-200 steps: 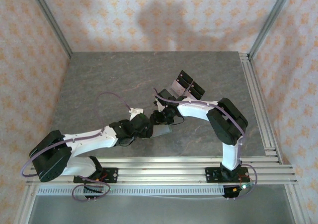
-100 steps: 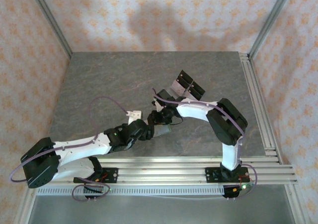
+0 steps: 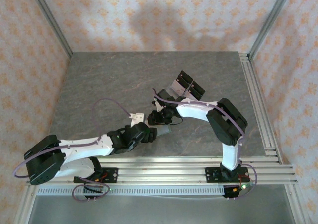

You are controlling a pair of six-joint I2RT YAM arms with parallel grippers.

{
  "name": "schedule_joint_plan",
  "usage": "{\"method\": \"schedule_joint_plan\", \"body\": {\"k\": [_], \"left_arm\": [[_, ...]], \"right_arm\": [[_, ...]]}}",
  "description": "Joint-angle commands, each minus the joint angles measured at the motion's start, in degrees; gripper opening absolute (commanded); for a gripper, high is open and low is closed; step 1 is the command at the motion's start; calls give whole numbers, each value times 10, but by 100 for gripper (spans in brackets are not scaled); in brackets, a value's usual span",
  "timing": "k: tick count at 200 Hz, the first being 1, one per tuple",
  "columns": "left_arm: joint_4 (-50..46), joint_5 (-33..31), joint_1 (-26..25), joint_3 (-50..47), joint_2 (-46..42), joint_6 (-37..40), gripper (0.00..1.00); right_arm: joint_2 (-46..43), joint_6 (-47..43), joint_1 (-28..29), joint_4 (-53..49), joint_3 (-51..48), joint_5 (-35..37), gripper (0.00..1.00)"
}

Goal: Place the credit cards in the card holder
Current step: Flip over the card slot on the card holder.

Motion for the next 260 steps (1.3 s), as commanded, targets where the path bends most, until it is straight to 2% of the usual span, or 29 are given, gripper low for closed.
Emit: {"method": "schedule_joint_plan", "body": {"k": [1,105,197,260], "left_arm": [[17,-25,-5,-3,13,1,95],[3,-46,-21,24,95,-10,93],[-5,-56,-24,17,80,-18,93],[-7,-57,-24,17,76,-17,93]], "right_arm": [[1,6,1,4,10,-3,43],[-7,8,1,2,13,-3,43],[-88,39,-29,6,-8,52,47],[-77,54,-35,32,-54,42,50]]}}
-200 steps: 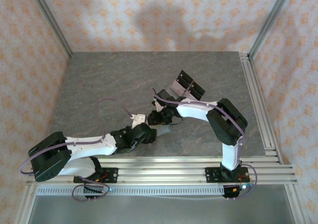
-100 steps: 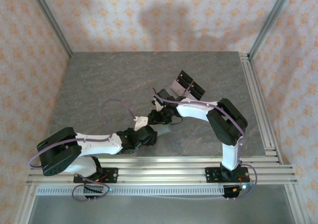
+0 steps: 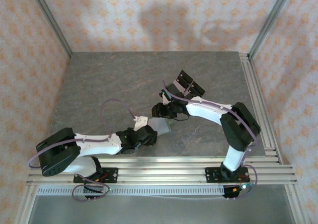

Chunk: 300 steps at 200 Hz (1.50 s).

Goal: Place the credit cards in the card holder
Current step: Flip over the card slot on the card holder.

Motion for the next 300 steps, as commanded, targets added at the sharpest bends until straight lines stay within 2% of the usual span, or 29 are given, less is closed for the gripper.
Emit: {"method": "schedule_joint_plan", "body": {"k": [1,99,129,173,201,254,300], "left_arm": [[-13,-31,-4,6,-11,-11,93],[-28,-37,-4,11,-34,-6,93],[-69,-65,-4,4,-113,-14,95],[-164,-132,-5,-26,-277,-60,97],[-217,-151,0,-35,-332,-81,98],[-232,-134,17,-43,-328,-97,99],[-199,-73,68,-52,-299,-84,100]], "right_arm": [[8,15,1,18,-20,4,50],[47,39,14,62,-16,-68,49],[48,54,32,66,-6,-76,49],[77,89,55,83,16,-84,49],[105,114,61,92,32,-89,49],[158,151,63,97,67,-112,49],[96,118,51,60,85,-88,49]]}}
